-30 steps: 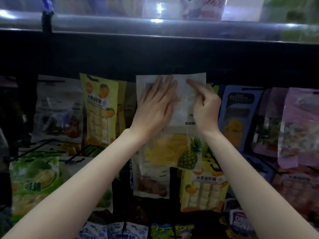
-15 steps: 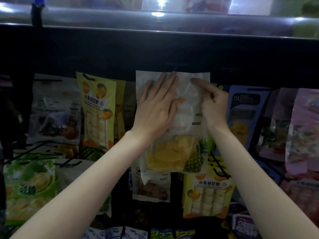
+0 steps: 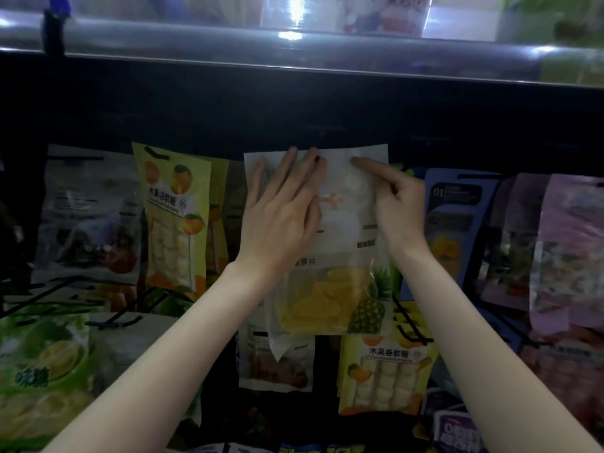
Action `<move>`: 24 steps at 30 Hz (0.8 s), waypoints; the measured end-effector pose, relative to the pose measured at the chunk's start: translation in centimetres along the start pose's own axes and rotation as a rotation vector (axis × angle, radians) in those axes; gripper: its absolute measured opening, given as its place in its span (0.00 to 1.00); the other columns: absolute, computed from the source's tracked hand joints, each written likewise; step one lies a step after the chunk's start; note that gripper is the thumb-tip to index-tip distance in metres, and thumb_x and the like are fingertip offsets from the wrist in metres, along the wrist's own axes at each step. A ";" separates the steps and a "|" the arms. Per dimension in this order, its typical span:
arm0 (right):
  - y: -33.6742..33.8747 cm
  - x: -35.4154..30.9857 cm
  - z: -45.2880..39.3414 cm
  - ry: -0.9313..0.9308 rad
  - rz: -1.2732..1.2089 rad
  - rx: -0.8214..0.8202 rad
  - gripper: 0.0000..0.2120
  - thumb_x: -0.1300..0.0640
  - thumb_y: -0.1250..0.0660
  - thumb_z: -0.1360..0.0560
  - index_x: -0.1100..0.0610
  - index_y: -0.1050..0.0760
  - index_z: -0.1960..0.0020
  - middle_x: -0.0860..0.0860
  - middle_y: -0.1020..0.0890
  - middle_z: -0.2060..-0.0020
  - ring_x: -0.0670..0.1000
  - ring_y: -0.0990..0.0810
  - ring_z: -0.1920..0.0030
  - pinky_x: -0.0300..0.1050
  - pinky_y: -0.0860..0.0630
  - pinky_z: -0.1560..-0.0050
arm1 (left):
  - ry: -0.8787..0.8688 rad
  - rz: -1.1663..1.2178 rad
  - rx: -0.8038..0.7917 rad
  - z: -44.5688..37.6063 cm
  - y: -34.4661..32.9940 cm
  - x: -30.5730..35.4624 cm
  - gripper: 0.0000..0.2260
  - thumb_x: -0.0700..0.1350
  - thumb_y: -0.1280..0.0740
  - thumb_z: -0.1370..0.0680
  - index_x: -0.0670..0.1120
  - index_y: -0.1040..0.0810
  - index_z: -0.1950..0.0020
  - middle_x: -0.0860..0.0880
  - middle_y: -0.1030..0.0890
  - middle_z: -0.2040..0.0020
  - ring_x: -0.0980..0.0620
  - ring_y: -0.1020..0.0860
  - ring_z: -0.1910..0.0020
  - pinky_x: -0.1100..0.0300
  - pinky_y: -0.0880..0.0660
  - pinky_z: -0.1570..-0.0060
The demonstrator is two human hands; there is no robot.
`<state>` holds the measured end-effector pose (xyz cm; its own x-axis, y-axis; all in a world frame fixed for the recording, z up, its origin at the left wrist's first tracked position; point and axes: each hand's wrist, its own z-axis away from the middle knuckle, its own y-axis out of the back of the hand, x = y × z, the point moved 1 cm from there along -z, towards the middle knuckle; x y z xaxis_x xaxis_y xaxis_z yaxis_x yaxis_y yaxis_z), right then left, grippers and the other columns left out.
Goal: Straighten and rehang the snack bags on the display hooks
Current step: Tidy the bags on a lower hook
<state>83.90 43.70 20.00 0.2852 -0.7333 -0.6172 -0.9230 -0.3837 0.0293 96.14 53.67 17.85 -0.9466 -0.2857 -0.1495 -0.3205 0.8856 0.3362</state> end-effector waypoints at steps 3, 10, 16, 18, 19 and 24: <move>-0.2 0.4 0.1 -0.039 0.068 0.018 0.18 0.68 0.46 0.21 0.57 0.21 0.42 0.48 0.22 0.43 0.41 0.24 0.46 0.28 0.28 0.46 | 0.020 -0.027 -0.124 0.5 -1.0 -0.1 0.21 0.49 0.51 0.19 0.45 0.35 0.27 0.45 0.34 0.28 0.44 0.37 0.28 0.45 0.49 0.29; -2.4 2.8 -1.3 -0.190 0.673 -0.336 0.30 0.50 0.38 0.22 0.51 0.47 0.24 0.56 0.46 0.27 0.56 0.41 0.28 0.42 0.39 0.38 | 0.085 -0.016 -0.495 0.2 -4.1 -2.4 0.25 0.58 0.57 0.19 0.53 0.53 0.23 0.50 0.55 0.22 0.50 0.59 0.24 0.51 0.63 0.29; -4.2 6.2 -0.1 -0.192 0.902 -0.371 0.41 0.63 0.35 0.24 0.52 0.60 0.23 0.61 0.60 0.26 0.62 0.51 0.26 0.50 0.38 0.32 | 0.232 -0.047 -0.728 2.9 -5.0 -5.2 0.27 0.52 0.47 0.19 0.55 0.56 0.23 0.49 0.59 0.23 0.48 0.59 0.24 0.47 0.58 0.28; -4.5 7.0 1.1 -0.141 0.942 -0.363 0.39 0.64 0.35 0.24 0.54 0.58 0.23 0.62 0.55 0.27 0.61 0.47 0.28 0.49 0.37 0.33 | 0.272 0.044 -0.781 4.4 -5.3 -5.7 0.28 0.50 0.43 0.20 0.54 0.54 0.24 0.50 0.57 0.23 0.47 0.57 0.24 0.48 0.57 0.28; -4.5 7.3 1.9 -0.105 0.910 -0.322 0.37 0.63 0.35 0.24 0.55 0.53 0.24 0.61 0.52 0.28 0.60 0.44 0.30 0.47 0.37 0.33 | 0.268 0.114 -0.772 5.3 -5.3 -5.7 0.28 0.47 0.42 0.20 0.53 0.52 0.24 0.50 0.55 0.23 0.48 0.56 0.24 0.49 0.55 0.28; -4.9 9.3 8.1 -0.102 0.722 -0.453 0.22 0.64 0.40 0.23 0.58 0.37 0.30 0.56 0.38 0.32 0.57 0.35 0.34 0.45 0.33 0.38 | 0.511 0.667 -0.899 8.5 -3.4 -3.9 0.22 0.46 0.41 0.19 0.48 0.40 0.26 0.56 0.36 0.30 0.55 0.38 0.30 0.81 0.42 0.47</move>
<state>89.03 43.29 7.73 -0.3770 -0.8383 -0.3939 -0.6711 -0.0458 0.7399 101.27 54.87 9.41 -0.7755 -0.1633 0.6098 0.5114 0.4039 0.7585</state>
